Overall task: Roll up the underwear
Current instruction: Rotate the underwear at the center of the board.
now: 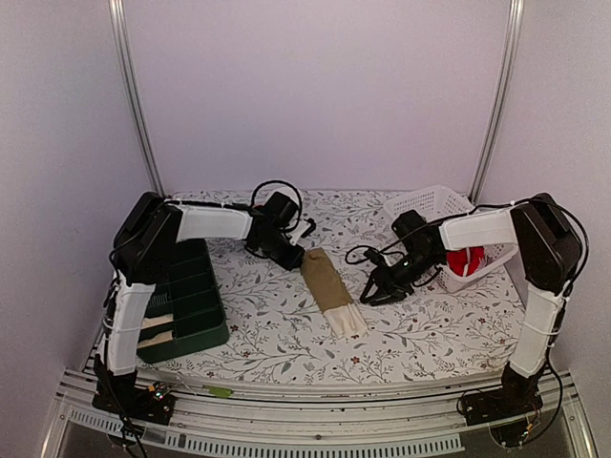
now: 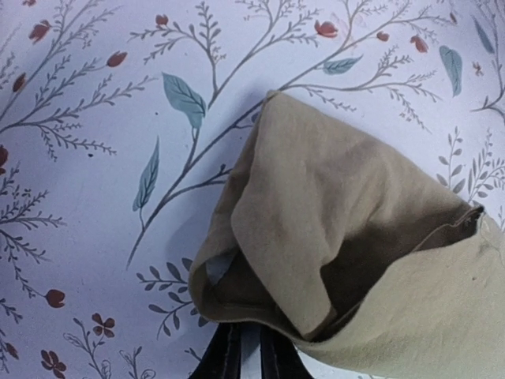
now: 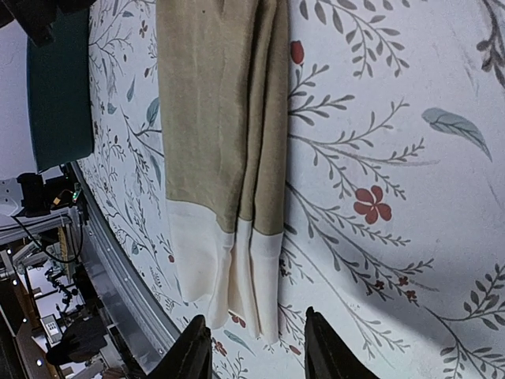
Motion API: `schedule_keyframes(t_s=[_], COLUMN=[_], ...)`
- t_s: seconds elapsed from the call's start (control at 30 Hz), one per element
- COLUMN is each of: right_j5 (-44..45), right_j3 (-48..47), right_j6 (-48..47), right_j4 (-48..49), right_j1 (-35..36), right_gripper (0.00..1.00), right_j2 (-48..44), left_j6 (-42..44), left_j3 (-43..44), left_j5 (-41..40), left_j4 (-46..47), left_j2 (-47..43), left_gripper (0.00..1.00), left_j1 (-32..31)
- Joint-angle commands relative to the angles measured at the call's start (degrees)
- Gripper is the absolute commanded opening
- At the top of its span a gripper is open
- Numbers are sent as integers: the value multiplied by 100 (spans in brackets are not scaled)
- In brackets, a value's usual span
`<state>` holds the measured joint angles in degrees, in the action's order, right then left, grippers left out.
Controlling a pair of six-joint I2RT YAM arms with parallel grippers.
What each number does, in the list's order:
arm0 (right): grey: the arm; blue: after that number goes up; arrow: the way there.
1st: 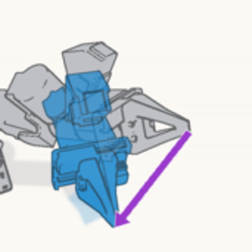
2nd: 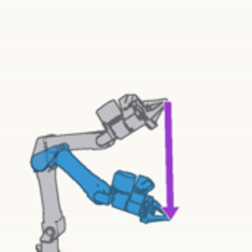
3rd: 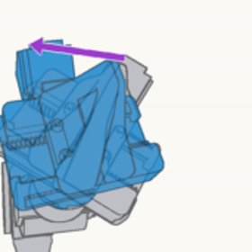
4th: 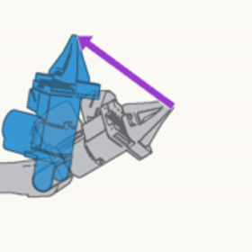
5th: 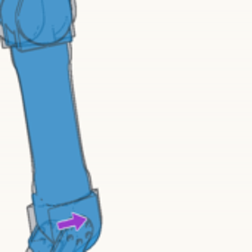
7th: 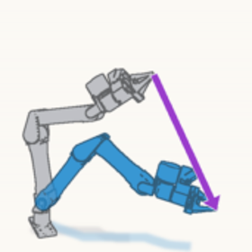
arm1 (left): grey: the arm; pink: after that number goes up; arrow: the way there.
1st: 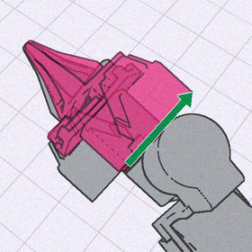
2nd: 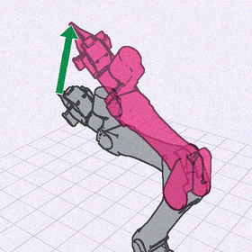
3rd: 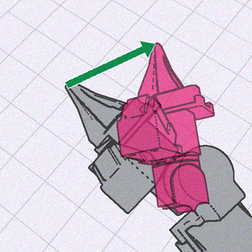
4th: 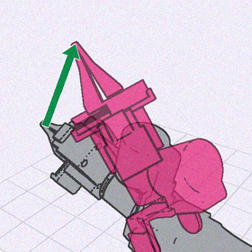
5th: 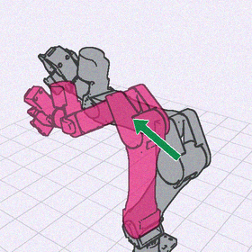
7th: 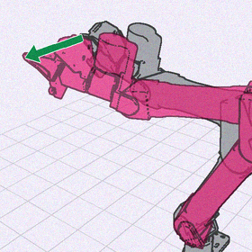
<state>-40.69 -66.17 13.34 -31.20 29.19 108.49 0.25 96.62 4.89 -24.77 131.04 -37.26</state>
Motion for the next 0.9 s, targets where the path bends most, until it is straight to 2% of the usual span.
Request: schedule_keyframes(t_s=[0.0,0.13,0.27,0.33,0.43,0.57,0.7,0.83,0.87], right_j5=[-306,-469,-570,-672,-739,-771,-817,-883,-908], right_j3=[-177,-77,99,260,436,626,874,1139,1242], right_j6=[157,236,376,522,665,809,1093,1423,1504], right_j4=[129,282,572,792,986,1208,1563,1959,2076], right_j1=[8,93,203,251,366,547,787,1046,1054], right_gripper=[41,40,33,27,12,0,0,0,4], right_j2=[302,508,633,630,619,576,495,402,333], left_j6=[-35,-9,24,29,4,-61,-84,-72,-51], left_j3=[-140,-647,-1130,-1317,-1584,-1905,-2390,-3030,-3198], left_j5=[31,-120,-205,-239,-265,-221,-63,593,715], left_j4=[-19,33,107,121,151,179,317,622,695], left_j2=[-293,-840,-1344,-1554,-1775,-2209,-2583,-3194,-3350], left_gripper=[14,22,23,23,23,23,22,21,22], left_j1=[240,328,359,359,359,359,351,323,287])
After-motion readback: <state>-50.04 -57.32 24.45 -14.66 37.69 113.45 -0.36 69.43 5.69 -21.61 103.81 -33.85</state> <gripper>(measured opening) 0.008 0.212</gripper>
